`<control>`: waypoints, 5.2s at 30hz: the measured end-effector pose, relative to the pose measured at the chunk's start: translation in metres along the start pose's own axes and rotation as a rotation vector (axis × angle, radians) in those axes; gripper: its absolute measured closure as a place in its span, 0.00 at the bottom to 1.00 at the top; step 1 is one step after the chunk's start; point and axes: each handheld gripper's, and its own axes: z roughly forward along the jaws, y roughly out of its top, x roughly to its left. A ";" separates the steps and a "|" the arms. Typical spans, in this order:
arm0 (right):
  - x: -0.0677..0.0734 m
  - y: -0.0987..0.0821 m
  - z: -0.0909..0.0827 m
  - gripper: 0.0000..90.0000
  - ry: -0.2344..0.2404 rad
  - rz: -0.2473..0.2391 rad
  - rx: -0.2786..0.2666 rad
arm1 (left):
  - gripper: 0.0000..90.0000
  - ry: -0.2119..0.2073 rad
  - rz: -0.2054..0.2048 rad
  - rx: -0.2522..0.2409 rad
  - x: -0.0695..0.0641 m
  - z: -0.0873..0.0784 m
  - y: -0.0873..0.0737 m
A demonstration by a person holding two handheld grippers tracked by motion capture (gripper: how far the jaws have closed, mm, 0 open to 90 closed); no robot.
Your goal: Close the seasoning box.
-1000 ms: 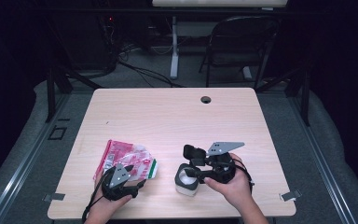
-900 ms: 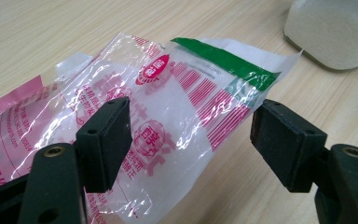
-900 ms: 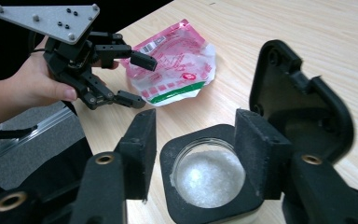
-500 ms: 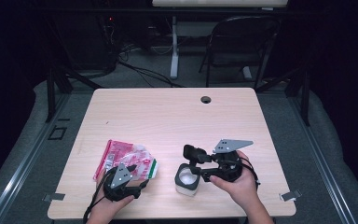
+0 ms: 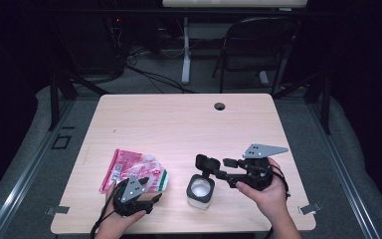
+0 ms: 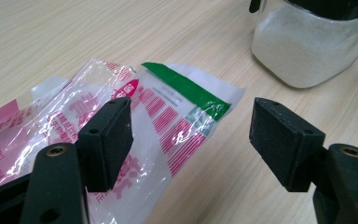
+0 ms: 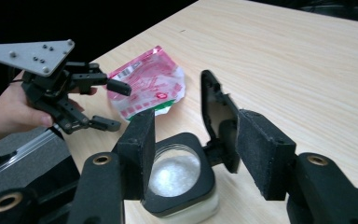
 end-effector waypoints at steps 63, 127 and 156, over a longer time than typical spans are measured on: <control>-0.044 -0.013 0.033 0.76 -0.109 0.097 0.049 | 0.35 0.032 -0.028 -0.009 -0.001 -0.017 -0.008; -0.017 -0.012 0.041 0.75 -0.061 0.004 0.076 | 0.37 0.071 -0.059 -0.056 0.013 -0.029 0.000; -0.001 -0.027 0.057 0.71 -0.020 -0.031 0.141 | 0.37 0.088 -0.080 -0.068 0.027 -0.026 0.001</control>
